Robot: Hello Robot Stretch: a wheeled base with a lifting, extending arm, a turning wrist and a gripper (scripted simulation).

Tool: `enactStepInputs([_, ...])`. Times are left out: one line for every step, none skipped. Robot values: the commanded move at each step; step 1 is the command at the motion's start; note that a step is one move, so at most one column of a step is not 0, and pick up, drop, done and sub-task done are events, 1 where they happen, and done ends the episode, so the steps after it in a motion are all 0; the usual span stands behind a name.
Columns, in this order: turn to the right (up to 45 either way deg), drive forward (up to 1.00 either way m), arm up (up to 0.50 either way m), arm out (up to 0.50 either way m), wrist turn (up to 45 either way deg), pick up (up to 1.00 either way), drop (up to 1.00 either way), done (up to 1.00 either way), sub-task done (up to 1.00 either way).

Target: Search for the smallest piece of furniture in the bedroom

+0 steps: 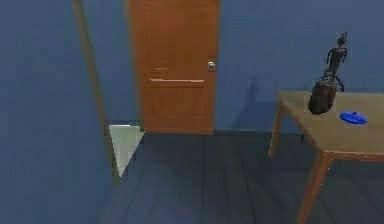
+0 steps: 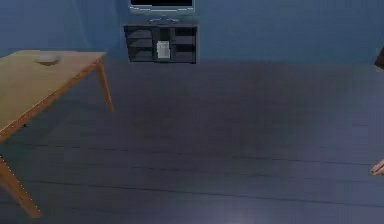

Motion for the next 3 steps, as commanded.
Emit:
enactStepInputs([0.0,0.80,0.00,0.00,0.0,0.00,0.00,0.00,0.00])
enactStepInputs([12.0,0.00,0.00,0.00,0.0,0.00,0.00,0.00,0.00])
enactStepInputs([0.0,0.85,0.00,0.00,0.0,0.00,0.00,0.00,0.00])
